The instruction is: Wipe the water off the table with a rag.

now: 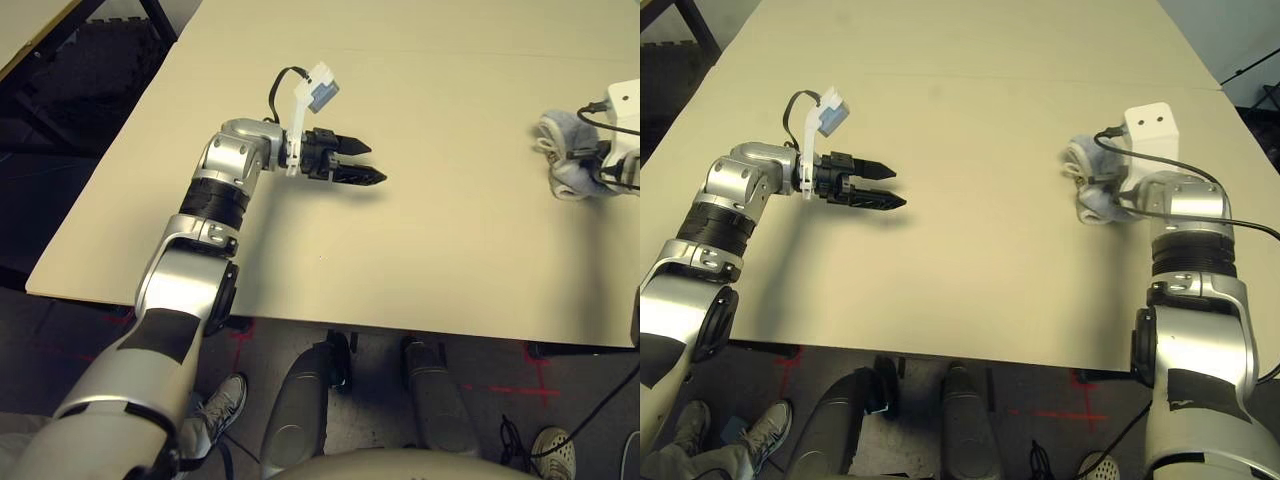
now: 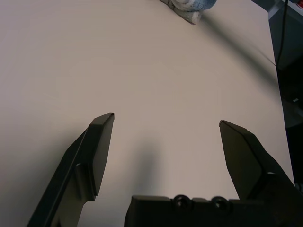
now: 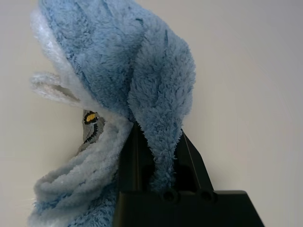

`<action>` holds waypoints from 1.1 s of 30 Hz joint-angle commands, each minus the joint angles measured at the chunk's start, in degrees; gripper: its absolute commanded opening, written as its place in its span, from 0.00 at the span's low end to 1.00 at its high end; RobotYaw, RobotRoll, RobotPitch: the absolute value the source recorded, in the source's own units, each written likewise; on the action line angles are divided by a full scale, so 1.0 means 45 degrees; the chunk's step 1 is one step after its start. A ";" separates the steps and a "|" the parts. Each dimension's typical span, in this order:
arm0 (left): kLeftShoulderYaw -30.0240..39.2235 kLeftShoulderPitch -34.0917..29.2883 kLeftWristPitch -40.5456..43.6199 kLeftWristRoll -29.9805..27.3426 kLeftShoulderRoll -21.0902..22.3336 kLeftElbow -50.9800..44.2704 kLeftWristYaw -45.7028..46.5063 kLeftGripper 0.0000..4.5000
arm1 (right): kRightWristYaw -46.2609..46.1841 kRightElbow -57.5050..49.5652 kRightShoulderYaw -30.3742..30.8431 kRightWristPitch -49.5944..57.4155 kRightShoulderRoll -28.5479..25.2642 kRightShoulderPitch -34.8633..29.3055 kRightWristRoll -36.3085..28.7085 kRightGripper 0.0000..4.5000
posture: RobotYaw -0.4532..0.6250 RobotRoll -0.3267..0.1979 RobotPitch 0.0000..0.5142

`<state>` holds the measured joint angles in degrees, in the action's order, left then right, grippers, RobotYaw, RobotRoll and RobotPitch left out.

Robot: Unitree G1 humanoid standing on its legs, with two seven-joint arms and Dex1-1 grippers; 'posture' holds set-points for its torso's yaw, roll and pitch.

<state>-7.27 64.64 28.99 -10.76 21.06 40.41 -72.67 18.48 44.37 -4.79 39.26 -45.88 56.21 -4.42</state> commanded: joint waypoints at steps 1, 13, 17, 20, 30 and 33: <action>0.0914 0.0040 -0.1157 -0.0164 -0.0411 0.0856 0.1531 1.00 | -0.0346 -0.1419 -0.0677 -0.0138 -0.0215 0.0310 -0.0046 0.04 | 0.26 0.62 0.51; 0.4340 0.0606 -0.8075 -0.0094 -0.1129 0.5264 0.9919 1.00 | 0.0123 -0.3884 -0.0924 -0.0991 -0.1815 -0.2684 0.0874 0.04 | 0.25 0.62 0.49; 0.4352 0.0250 -0.8664 0.0042 -0.1235 0.5618 1.0285 1.00 | 0.0397 -0.3754 -0.1321 -0.0913 -0.2449 -0.4153 0.0912 0.04 | 0.25 0.62 0.49; 0.4315 0.0139 -0.8811 0.0095 -0.1313 0.5742 1.0221 1.00 | 0.0485 -0.3658 -0.1743 -0.0623 -0.2467 -0.4681 0.0667 0.04 | 0.25 0.62 0.49; 0.4332 0.0247 -0.8829 0.0153 -0.1536 0.5889 1.0144 1.00 | 0.0826 -0.3178 -0.1570 -0.0293 -0.1514 -0.4134 0.0432 0.04 | 0.25 0.62 0.50; 0.4340 0.0262 -0.8801 0.0146 -0.1556 0.5888 1.0125 1.00 | 0.0930 -0.3178 -0.1307 -0.0121 -0.1125 -0.3765 0.0518 0.04 | 0.25 0.62 0.50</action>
<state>12.37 66.10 -10.48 -10.57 14.26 65.57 -26.94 21.97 29.70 -11.81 37.79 -51.43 39.23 -2.06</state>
